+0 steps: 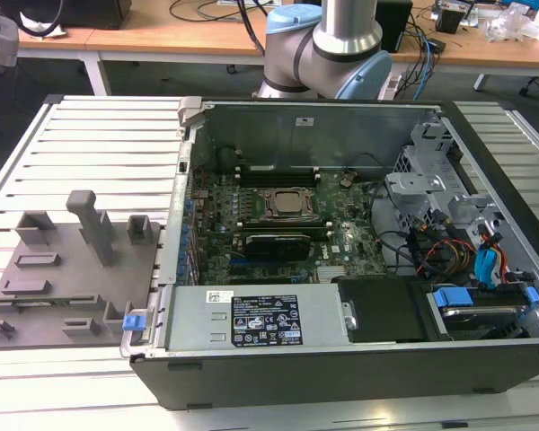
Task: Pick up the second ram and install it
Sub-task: 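Pick up the second ram and move it above second insertion slot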
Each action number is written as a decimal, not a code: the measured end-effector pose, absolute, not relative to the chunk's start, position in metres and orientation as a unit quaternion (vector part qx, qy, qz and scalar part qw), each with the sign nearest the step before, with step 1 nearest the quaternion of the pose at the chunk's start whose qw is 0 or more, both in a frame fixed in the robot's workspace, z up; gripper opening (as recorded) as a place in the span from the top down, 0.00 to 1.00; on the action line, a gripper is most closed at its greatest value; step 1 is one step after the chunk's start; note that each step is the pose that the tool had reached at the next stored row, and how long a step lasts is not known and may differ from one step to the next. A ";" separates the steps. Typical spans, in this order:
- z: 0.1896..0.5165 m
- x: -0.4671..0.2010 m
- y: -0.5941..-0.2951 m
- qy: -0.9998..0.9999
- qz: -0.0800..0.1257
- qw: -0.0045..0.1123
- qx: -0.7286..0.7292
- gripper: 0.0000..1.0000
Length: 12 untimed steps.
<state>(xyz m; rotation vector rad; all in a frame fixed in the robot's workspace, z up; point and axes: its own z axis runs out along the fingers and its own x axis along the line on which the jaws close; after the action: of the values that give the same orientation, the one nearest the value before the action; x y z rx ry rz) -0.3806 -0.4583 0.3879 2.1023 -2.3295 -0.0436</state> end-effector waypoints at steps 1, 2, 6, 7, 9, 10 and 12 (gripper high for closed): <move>0.387 -0.381 -0.461 -0.742 -0.014 0.002 0.670 0.70; 0.386 -0.381 -0.463 -0.742 -0.014 0.002 0.670 0.70; 0.381 -0.381 -0.466 -0.742 -0.014 0.002 0.670 0.70; 0.380 -0.381 -0.467 -0.742 -0.014 0.002 0.670 0.70; 0.378 -0.381 -0.467 -0.742 -0.014 0.002 0.670 0.70; 0.376 -0.381 -0.468 -0.742 -0.014 0.002 0.670 0.70; 0.375 -0.381 -0.468 -0.742 -0.014 0.002 0.670 0.70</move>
<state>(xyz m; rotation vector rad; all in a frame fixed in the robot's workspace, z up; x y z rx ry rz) -0.3806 -0.4683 0.3747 2.1025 -2.3296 -0.0442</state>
